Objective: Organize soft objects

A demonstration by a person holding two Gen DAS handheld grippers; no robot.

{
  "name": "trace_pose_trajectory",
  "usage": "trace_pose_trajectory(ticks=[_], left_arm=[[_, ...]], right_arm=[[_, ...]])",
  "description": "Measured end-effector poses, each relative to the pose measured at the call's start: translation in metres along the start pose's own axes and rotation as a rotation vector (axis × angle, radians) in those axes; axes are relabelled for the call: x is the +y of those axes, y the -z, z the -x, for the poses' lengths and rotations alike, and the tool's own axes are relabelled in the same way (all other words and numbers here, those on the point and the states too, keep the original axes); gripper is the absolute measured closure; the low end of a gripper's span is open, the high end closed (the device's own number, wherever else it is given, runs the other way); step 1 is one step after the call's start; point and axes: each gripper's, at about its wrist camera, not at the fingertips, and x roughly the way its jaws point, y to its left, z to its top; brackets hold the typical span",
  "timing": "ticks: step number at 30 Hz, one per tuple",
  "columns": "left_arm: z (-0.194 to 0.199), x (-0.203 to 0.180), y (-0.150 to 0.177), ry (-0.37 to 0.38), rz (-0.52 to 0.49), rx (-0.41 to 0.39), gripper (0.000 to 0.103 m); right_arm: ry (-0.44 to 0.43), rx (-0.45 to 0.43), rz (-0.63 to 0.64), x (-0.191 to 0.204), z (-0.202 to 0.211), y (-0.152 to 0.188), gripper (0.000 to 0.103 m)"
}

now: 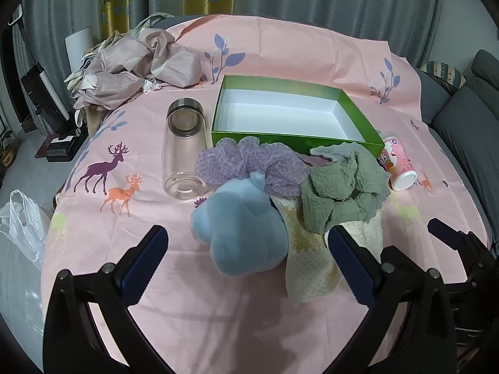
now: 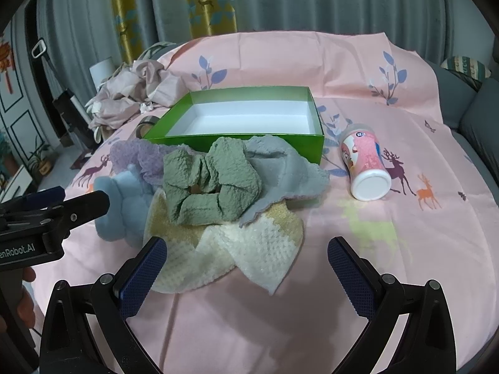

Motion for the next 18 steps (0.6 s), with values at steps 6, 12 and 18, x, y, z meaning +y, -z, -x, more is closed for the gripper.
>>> trace_pose_trajectory(ticks=[6, 12, 18], left_arm=[[-0.003, -0.001, 0.001, 0.017, 0.005, 0.006, 0.001], [-0.009, 0.004, 0.001, 0.083, 0.028, 0.021, 0.001], [-0.012, 0.008, 0.0, 0.203, 0.057, 0.017, 0.001]], right_arm=[[-0.001, 0.0, 0.001, 0.0, 0.0, 0.0, 0.0], [-0.001, -0.001, -0.01, -0.004, -0.001, -0.001, 0.0], [-0.034, -0.02, -0.008, -0.013, -0.002, -0.003, 0.0]])
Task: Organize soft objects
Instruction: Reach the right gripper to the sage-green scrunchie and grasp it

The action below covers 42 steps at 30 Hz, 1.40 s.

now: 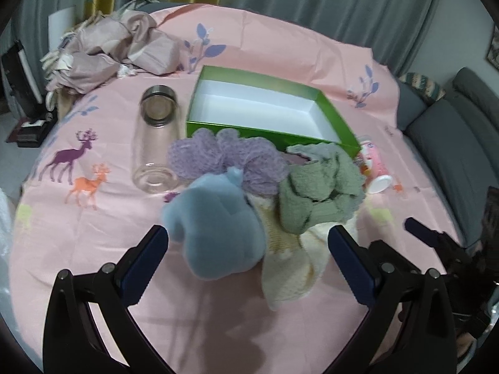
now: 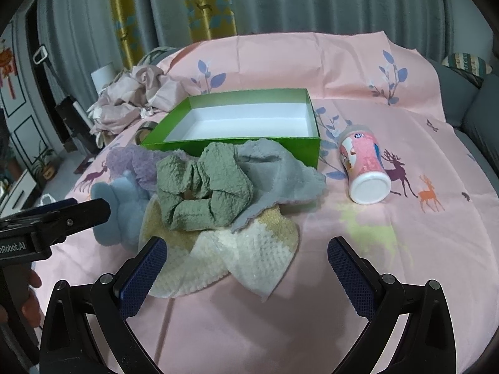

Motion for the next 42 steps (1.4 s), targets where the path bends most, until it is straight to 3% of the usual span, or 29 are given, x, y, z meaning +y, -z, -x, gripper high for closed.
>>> trace_pose_trajectory(ticks=[6, 11, 14, 17, 23, 25, 39, 42], left_arm=[[-0.003, -0.008, -0.004, 0.158, -0.004, -0.023, 0.002], [-0.009, -0.018, -0.008, 0.202, -0.034, -0.033, 0.008], [-0.017, -0.022, -0.009, 0.232, -0.04, -0.024, 0.015], [-0.024, -0.024, -0.008, 0.251, -0.043, -0.015, 0.024], [-0.039, -0.024, -0.01, 0.271, -0.023, 0.007, 0.026], [-0.044, -0.022, -0.011, 0.28, -0.009, 0.019, 0.034], [-0.056, -0.025, -0.01, 0.303, 0.01, 0.061, 0.039], [-0.059, -0.026, -0.012, 0.306, 0.017, 0.075, 0.053]], right_arm=[[-0.036, -0.03, 0.026, -0.005, -0.002, -0.002, 0.0], [-0.049, -0.051, 0.057, -0.006, -0.007, -0.004, 0.0], [-0.044, -0.041, 0.083, -0.006, -0.013, -0.005, 0.01], [-0.059, -0.028, 0.094, -0.008, -0.018, -0.008, 0.015], [-0.071, -0.051, 0.152, -0.006, -0.026, -0.012, 0.023], [-0.078, -0.05, 0.18, -0.004, -0.029, -0.014, 0.029], [-0.118, -0.046, 0.301, 0.005, -0.05, -0.023, 0.052], [-0.134, -0.034, 0.307, 0.006, -0.054, -0.025, 0.061]])
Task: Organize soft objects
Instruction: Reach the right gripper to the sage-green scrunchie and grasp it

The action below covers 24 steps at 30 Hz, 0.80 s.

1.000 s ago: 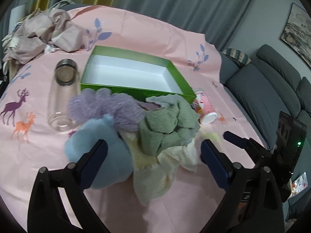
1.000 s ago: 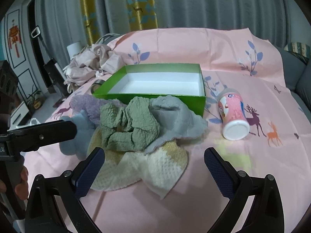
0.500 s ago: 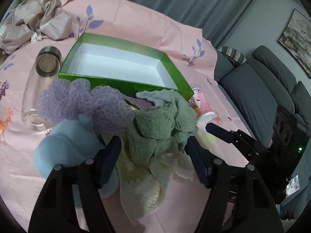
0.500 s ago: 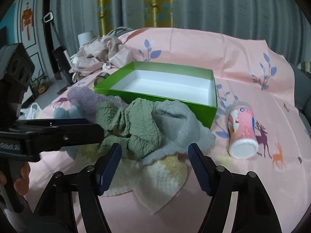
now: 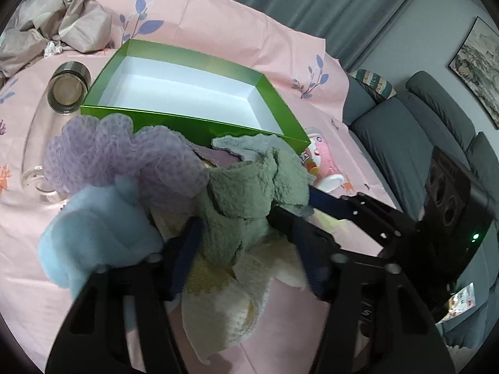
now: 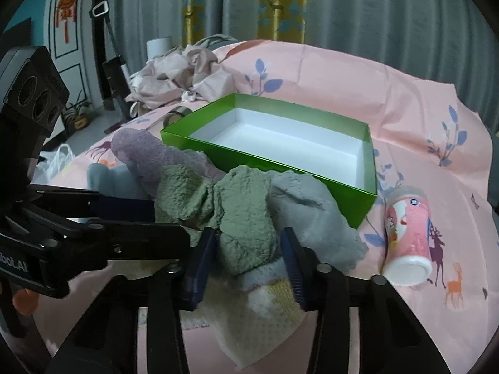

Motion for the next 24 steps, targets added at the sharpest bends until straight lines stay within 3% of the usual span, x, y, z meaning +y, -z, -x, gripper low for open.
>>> trace_pose_trajectory(ticks=[2, 6, 9, 15, 24], left_arm=[[-0.002, 0.002, -0.001, -0.006, 0.004, 0.008, 0.054], [-0.008, 0.006, -0.007, -0.05, -0.001, 0.034, 0.084], [-0.01, 0.012, -0.01, -0.059, 0.015, 0.043, 0.092], [-0.006, 0.011, -0.011, -0.037, 0.019, 0.037, 0.094], [0.034, -0.019, -0.014, 0.021, -0.048, -0.038, 0.094]], right_arm=[[-0.023, -0.001, -0.001, 0.0, -0.002, 0.0, 0.066], [-0.043, -0.008, -0.023, -0.002, -0.006, 0.0, 0.077], [-0.056, -0.011, -0.046, -0.003, -0.008, 0.001, 0.089], [-0.051, -0.023, -0.057, 0.003, -0.003, 0.001, 0.092], [-0.035, -0.133, -0.032, 0.017, 0.056, -0.007, 0.092]])
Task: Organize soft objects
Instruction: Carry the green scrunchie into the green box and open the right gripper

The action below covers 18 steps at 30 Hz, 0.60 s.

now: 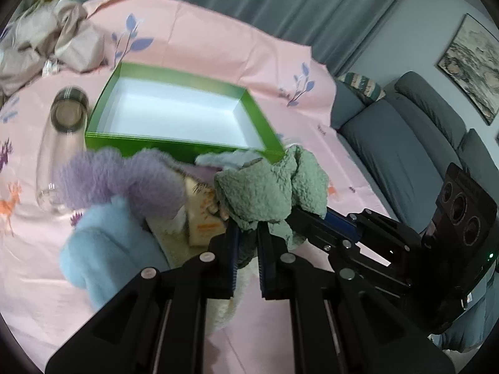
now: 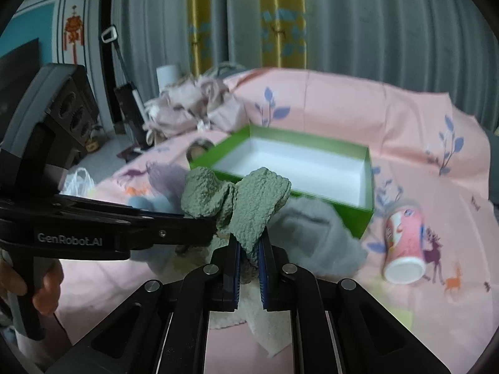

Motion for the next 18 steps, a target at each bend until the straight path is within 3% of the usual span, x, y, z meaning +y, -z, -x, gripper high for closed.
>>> trace_pose_trajectory(ticks=[8, 18], left_arm=[[0.01, -0.014, -0.059, -0.04, -0.1, -0.082, 0.094], [-0.045, 0.02, -0.128, -0.121, -0.087, -0.037, 0.095]], right_arm=[[0.036, -0.09, 0.054, 0.0, 0.005, -0.05, 0.092], [0.052, -0.08, -0.012, -0.029, -0.064, -0.103, 0.092]])
